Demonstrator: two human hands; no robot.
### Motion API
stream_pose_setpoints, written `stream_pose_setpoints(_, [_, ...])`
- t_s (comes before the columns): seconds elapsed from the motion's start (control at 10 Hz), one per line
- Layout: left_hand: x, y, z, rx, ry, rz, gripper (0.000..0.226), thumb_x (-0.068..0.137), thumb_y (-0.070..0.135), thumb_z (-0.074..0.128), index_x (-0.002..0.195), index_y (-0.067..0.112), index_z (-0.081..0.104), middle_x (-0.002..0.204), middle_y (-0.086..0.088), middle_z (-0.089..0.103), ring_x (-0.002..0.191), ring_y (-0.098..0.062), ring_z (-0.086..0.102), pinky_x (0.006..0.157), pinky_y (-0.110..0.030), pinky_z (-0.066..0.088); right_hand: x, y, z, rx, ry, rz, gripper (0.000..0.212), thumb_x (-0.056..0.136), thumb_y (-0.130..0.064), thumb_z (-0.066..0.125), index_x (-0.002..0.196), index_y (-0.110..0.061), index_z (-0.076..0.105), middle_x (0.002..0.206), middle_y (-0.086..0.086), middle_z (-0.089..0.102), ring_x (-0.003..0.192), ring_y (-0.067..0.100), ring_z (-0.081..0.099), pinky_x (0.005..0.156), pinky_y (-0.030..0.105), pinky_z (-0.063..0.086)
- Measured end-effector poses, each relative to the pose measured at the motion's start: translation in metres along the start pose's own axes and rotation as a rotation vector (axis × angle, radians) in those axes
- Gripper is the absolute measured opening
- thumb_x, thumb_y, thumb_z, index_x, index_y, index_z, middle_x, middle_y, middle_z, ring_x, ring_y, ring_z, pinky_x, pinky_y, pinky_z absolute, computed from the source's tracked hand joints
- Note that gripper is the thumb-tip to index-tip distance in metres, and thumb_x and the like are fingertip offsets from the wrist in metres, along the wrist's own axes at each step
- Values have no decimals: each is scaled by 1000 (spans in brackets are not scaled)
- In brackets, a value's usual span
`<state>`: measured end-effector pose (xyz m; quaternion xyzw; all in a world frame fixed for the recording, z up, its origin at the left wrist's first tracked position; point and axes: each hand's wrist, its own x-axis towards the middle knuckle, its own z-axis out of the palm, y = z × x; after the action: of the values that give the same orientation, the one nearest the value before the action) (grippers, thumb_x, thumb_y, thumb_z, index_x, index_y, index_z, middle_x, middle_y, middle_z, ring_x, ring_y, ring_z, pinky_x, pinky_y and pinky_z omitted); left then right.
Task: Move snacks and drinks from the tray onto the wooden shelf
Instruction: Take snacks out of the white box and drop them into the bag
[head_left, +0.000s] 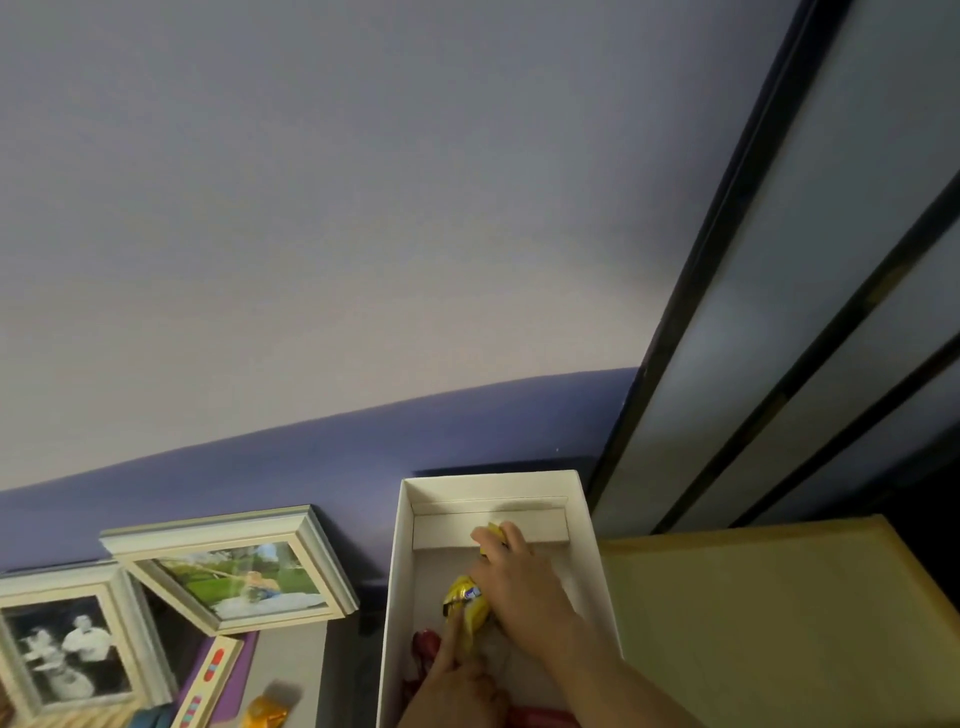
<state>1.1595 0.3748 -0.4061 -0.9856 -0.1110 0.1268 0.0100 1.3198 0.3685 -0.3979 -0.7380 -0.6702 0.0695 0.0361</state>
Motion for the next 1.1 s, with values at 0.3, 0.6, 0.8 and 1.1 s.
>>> stream_pose_setpoints(0.3, [-13, -16, -95, 108, 9, -141, 30, 67, 26, 40, 67, 33, 69, 51, 10, 56, 51, -11, 61, 72, -53, 58, -16, 7, -107, -49, 208, 104, 55, 51, -14, 84, 97, -23, 56, 136, 2, 41, 125, 30, 39, 68, 44, 53])
stream_pose_setpoints(0.6, [-24, -27, -220, 25, 294, -98, 60, 52, 43, 84, 108, 32, 66, 81, 12, 67, 75, -9, 67, 78, -31, 56, -105, 48, -248, -111, 462, 336, 49, 60, -23, 78, 105, -24, 58, 140, -2, 36, 127, 28, 35, 72, 46, 55])
stream_pose_setpoints(0.8, [10, 42, -291, -437, 255, -41, 37, 85, 35, 60, 122, 35, 56, 114, 9, 64, 101, -13, 63, 89, -26, 48, -254, 102, -273, 23, 540, 648, 57, 65, -37, 79, 115, -23, 56, 142, -3, 29, 129, 25, 29, 85, 46, 53])
stream_pose_setpoints(1.1, [103, 226, -317, -732, 23, 135, 44, 79, 18, 71, 108, 39, 47, 91, 10, 66, 77, -6, 67, 72, -22, 56, -480, 157, -232, 289, 570, 1100, 71, 58, -51, 79, 121, -28, 56, 134, -8, 31, 115, 21, 35, 91, 29, 41])
